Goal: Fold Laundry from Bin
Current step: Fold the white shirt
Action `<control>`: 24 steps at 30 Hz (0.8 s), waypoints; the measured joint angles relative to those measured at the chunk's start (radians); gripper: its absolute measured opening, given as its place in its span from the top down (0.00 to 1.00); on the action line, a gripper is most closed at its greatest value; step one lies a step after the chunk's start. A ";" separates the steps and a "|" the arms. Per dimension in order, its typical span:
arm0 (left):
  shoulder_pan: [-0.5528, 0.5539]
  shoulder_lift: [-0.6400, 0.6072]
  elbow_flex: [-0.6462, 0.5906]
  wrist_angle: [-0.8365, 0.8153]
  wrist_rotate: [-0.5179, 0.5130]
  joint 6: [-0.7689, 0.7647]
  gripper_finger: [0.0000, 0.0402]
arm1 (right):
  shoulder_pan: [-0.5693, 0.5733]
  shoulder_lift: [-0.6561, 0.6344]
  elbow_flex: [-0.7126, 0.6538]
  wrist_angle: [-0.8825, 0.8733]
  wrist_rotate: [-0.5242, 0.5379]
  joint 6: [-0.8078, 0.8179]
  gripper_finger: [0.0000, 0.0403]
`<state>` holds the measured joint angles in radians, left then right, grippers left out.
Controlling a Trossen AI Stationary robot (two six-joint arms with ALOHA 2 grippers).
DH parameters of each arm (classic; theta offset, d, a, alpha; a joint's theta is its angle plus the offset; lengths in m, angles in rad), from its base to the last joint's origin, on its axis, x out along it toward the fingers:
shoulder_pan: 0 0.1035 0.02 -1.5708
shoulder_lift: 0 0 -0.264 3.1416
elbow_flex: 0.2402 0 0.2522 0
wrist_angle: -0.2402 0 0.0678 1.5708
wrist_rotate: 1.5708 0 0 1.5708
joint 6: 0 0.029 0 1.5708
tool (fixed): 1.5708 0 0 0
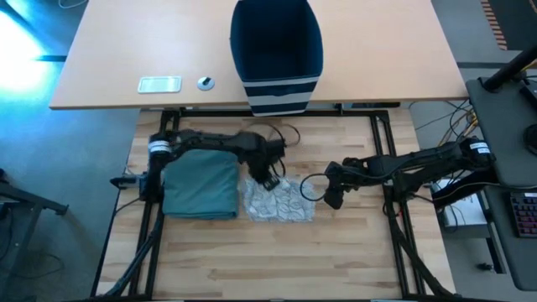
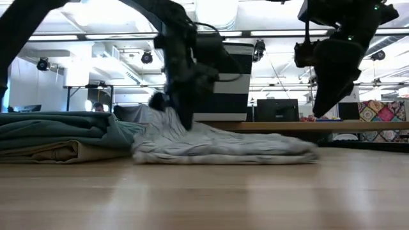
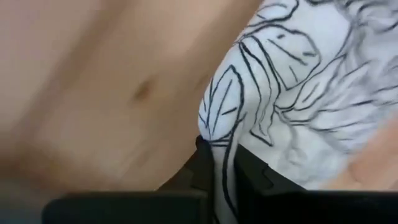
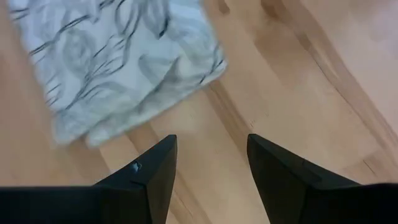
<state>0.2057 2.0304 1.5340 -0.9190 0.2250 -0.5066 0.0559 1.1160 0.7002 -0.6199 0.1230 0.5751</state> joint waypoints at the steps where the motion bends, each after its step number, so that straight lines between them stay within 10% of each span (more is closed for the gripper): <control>1: 0.015 -0.023 0.000 -0.027 -0.001 -0.019 0.98 | 0.000 0.000 0.000 0.015 0.000 0.000 0.53; 17: 0.244 -0.443 -0.049 -0.557 -0.235 -0.225 0.98 | 0.000 0.000 0.000 0.179 0.009 -0.013 0.53; 24: 0.261 -0.711 -0.299 -0.552 -0.150 -0.493 0.98 | 0.000 0.000 0.000 0.222 0.010 -0.012 0.53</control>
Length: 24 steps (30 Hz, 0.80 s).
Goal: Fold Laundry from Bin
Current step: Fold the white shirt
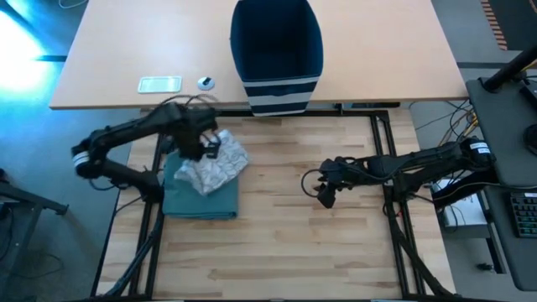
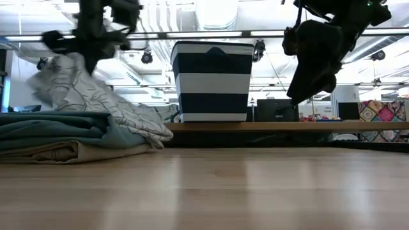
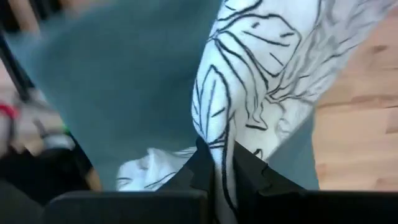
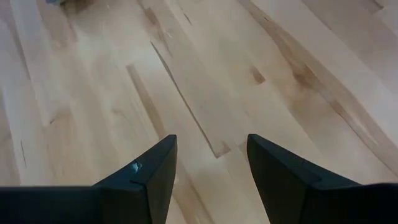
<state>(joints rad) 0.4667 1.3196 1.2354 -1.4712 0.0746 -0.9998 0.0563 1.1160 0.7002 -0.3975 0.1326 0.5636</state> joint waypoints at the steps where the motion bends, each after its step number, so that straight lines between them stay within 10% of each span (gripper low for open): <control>1: -0.002 -0.041 -0.053 0.018 0.023 -0.038 0.98 | 0.000 0.000 0.000 0.002 0.000 0.000 0.53; 9: -0.008 -0.280 -0.314 0.169 0.070 -0.278 0.92 | 0.000 0.000 0.000 0.036 0.000 -0.007 0.53; 24: -0.006 -0.342 -0.362 -0.039 -0.067 -0.277 0.71 | 0.000 0.000 0.000 0.044 0.000 -0.050 0.53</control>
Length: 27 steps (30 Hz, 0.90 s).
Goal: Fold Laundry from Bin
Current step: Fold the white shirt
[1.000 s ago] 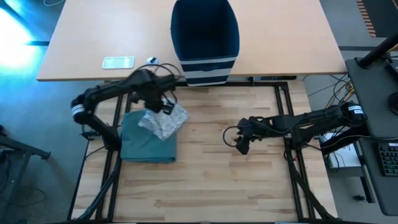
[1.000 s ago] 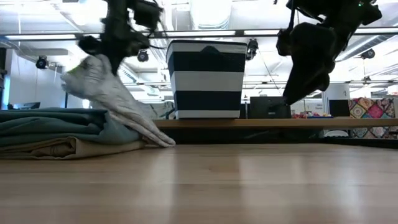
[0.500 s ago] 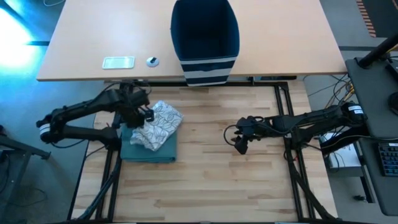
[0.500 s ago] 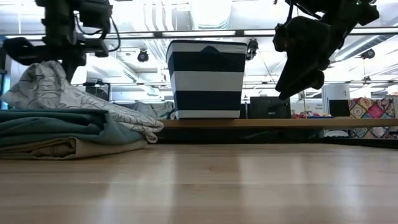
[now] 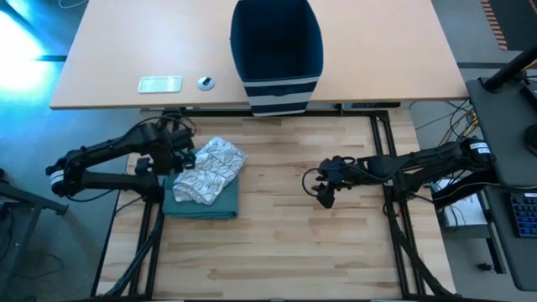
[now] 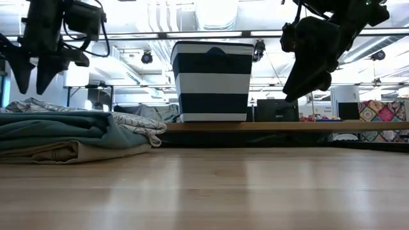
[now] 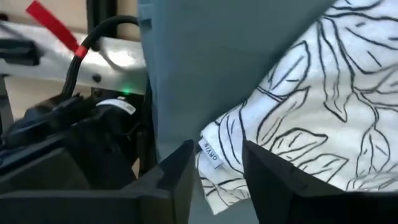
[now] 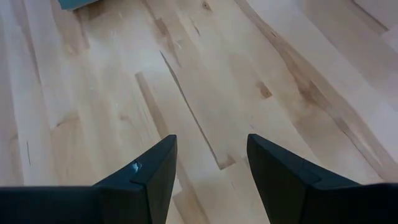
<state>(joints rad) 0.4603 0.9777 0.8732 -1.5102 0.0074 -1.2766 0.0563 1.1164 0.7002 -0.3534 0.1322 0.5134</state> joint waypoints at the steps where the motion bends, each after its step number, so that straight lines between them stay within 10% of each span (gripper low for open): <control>1: 0.000 -0.001 0.004 0.001 -0.001 0.016 0.69 | 0.000 0.000 0.000 0.000 0.000 -0.002 0.53; 17: -0.098 0.050 -0.034 0.197 -0.032 -0.048 0.32 | -0.003 0.000 0.000 0.002 0.000 -0.072 0.53; 27: -0.093 0.152 -0.125 0.239 0.070 0.029 0.43 | -0.003 0.000 0.000 0.003 0.000 -0.072 0.53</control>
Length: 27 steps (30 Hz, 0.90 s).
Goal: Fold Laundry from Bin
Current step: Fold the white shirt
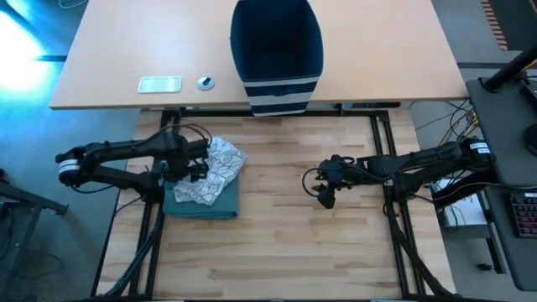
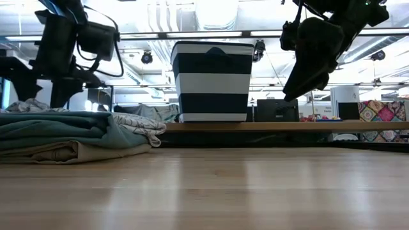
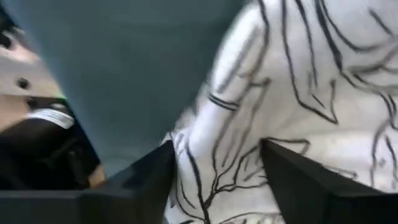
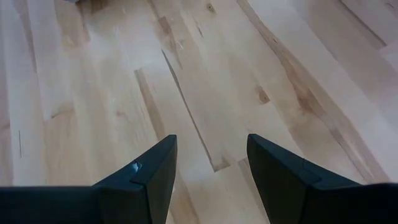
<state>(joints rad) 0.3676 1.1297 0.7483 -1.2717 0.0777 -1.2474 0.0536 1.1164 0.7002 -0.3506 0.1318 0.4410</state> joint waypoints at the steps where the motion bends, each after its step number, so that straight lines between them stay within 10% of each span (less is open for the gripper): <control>1: 0.001 0.005 0.001 0.007 0.020 0.002 0.48 | 0.000 0.000 0.000 0.001 0.000 -0.002 0.53; 8: -0.043 -0.020 -0.006 0.038 0.224 -0.095 0.96 | 0.000 0.000 0.000 0.006 0.000 -0.041 0.53; 19: -0.182 -0.198 0.061 0.070 0.373 -0.598 0.99 | 0.001 0.000 0.000 0.066 0.000 0.003 0.53; 27: -0.197 -0.352 0.119 0.097 0.208 -0.892 0.98 | 0.001 0.000 0.000 0.073 -0.001 -0.010 0.53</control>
<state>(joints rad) 0.1703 0.7780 0.8677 -1.1742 0.2854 -2.1397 0.0544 1.1164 0.6998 -0.2775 0.1310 0.4314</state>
